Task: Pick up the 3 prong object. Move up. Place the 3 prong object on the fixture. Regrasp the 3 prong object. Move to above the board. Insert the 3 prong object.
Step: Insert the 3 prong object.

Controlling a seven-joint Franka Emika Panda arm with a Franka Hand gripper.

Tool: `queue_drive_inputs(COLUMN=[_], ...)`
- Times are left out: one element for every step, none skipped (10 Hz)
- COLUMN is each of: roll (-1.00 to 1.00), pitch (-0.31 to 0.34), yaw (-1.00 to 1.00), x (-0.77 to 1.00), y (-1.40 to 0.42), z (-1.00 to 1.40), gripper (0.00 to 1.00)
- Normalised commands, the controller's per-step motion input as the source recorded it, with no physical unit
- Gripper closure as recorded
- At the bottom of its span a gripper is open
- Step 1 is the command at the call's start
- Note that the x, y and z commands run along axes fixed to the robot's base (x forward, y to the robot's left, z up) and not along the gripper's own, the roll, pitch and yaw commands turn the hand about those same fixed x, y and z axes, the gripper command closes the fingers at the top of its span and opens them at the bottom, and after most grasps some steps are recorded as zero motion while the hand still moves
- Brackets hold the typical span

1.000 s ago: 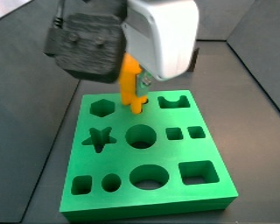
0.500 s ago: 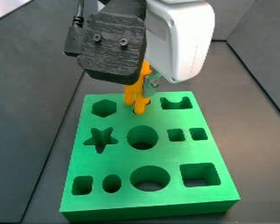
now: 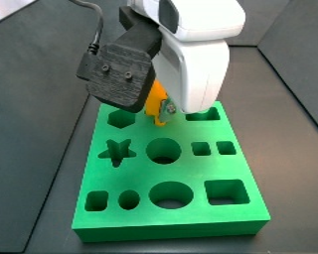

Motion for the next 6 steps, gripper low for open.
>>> queue_drive_inputs(roll=[-0.15,-0.30,-0.33,-0.43,-0.49,-0.49], pitch=[-0.026,-0.194,-0.329,-0.247,-0.050,-0.003], yaw=[-0.06,0.00,0.01,0.05,0.00,0.03], x=[0.00,0.00,-0.23,-0.27,-0.14,-0.03], y=[0.05,0.21,0.29,0.39,0.45,0.45], z=[-0.57,-0.43,-0.25,-0.21,-0.23,-0.23], gripper=[1.00,1.00,1.00,1.00,1.00,1.00])
